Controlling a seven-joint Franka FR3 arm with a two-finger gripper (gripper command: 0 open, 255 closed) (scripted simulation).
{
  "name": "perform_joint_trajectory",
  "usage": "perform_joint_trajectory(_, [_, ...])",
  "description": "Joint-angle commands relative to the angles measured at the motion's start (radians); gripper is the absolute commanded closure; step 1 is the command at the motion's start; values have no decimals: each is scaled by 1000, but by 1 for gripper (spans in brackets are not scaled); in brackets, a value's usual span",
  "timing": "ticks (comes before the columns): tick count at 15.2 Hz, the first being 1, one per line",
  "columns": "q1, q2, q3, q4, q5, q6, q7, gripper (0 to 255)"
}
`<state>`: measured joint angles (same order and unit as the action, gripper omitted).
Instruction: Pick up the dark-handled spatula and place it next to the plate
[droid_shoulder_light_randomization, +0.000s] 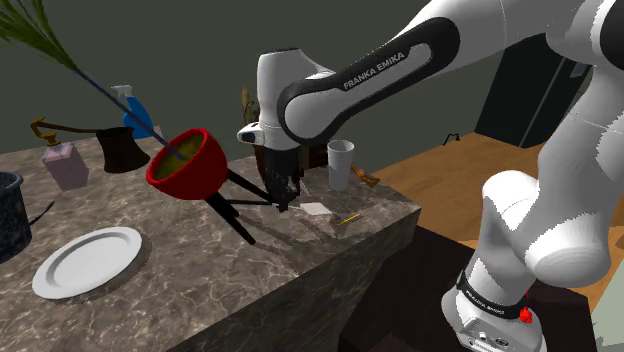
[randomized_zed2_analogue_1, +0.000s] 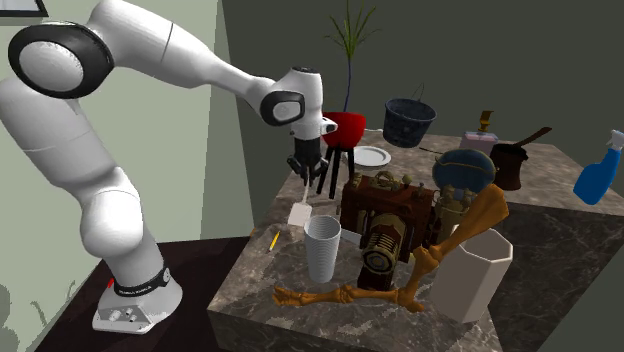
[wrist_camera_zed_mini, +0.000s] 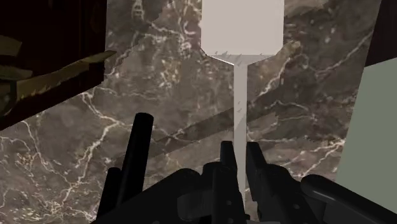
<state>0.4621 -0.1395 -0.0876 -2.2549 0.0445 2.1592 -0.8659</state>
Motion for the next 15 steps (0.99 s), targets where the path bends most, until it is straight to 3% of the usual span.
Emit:
perform_joint_trajectory(1, [22,44,27,44,6,2,47,255])
perform_joint_trajectory(15, [161,387,145,480,-21,-81,317,255])
